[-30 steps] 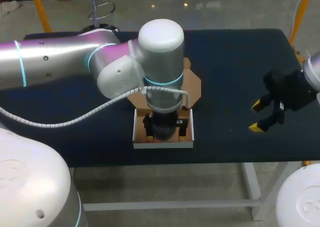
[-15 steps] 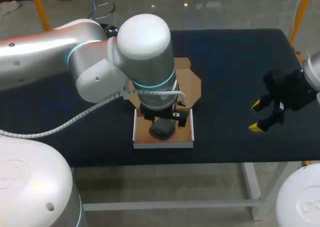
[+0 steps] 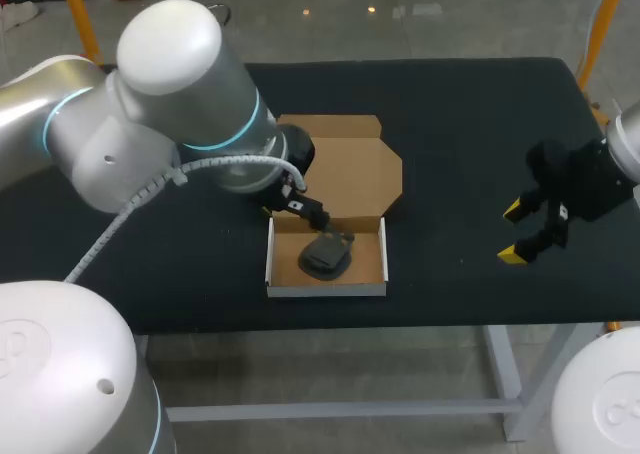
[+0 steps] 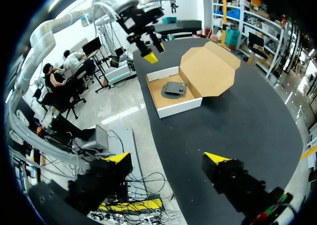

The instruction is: Assemble the packaging by folding the flat box into shape, placing the metal phone stand inside, and closing the box properly

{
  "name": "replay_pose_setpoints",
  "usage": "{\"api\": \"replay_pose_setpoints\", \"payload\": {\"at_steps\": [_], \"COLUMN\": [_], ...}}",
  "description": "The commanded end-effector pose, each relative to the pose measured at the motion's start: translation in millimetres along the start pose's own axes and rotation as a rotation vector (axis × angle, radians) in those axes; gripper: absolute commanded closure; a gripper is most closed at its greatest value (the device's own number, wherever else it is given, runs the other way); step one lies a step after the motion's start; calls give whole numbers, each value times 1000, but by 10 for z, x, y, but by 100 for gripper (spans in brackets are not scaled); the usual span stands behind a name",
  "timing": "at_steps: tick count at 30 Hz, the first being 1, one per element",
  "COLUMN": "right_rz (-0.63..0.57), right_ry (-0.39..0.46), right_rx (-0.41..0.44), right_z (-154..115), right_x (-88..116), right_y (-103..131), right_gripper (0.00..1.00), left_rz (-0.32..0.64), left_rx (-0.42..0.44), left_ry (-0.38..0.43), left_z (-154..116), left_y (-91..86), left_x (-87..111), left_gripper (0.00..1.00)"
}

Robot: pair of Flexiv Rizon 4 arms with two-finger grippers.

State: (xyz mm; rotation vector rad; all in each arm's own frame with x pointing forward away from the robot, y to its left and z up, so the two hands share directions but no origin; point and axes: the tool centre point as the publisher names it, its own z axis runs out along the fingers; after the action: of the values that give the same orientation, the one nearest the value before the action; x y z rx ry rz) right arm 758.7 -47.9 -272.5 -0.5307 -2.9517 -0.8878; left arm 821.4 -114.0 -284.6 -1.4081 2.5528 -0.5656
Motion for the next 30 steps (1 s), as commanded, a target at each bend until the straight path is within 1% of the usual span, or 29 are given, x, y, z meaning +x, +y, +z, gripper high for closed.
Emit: {"api": "replay_pose_setpoints", "payload": {"at_steps": [1, 15, 17, 18, 20, 21, 22, 23, 24, 25, 27, 28, 29, 30], "right_rz": [-1, -1, -28, -39, -62, -74, -83, -92, -103, -113, -130, -140, -147, -154], "right_ry": [1, 1, 20, 23, 32, 38, 44, 48, 52, 58, 65, 72, 74, 77], "right_rx": [-1, -1, 10, 11, 23, 30, 36, 42, 49, 57, 65, 63, 62, 68], "right_z": [-9, -9, 0, -6, -22, -33, -43, -54, -66, -78, -102, -113, -126, -134], "right_x": [1, 1, -12, -16, -21, -23, -26, -30, -34, -38, -53, -61, -68, -78], "right_y": [-4, -4, 41, 71, 128, 158, 185, 213, 240, 270, 321, 346, 372, 395], "right_gripper": [0, 0, 0, 0, 0, 0, 0, 0, 0, 0, 0, 0, 0, 0], "left_rz": [40, 40, 53, 55, 90, 85, 107, 105, 105, 127, 137, 159, 139, 161], "left_rx": [21, 21, 24, 38, 63, 78, 93, 99, 108, 121, 141, 154, 157, 162], "left_ry": [112, 112, 114, 122, 150, 167, 174, 197, 195, 195, 230, 240, 249, 256], "left_z": [-75, -75, -64, -59, -52, -46, -43, -41, -41, -39, -28, -15, 1, 17], "left_y": [55, 55, 57, 55, 50, 41, 37, 31, 21, 13, -14, -25, -44, -57], "left_x": [-168, -168, -187, -212, -266, -316, -358, -405, -461, -501, -623, -677, -748, -795], "left_gripper": [0, 0, 0, 0, 0, 0, 0, 0, 0, 0, 0, 0, 0, 0]}}
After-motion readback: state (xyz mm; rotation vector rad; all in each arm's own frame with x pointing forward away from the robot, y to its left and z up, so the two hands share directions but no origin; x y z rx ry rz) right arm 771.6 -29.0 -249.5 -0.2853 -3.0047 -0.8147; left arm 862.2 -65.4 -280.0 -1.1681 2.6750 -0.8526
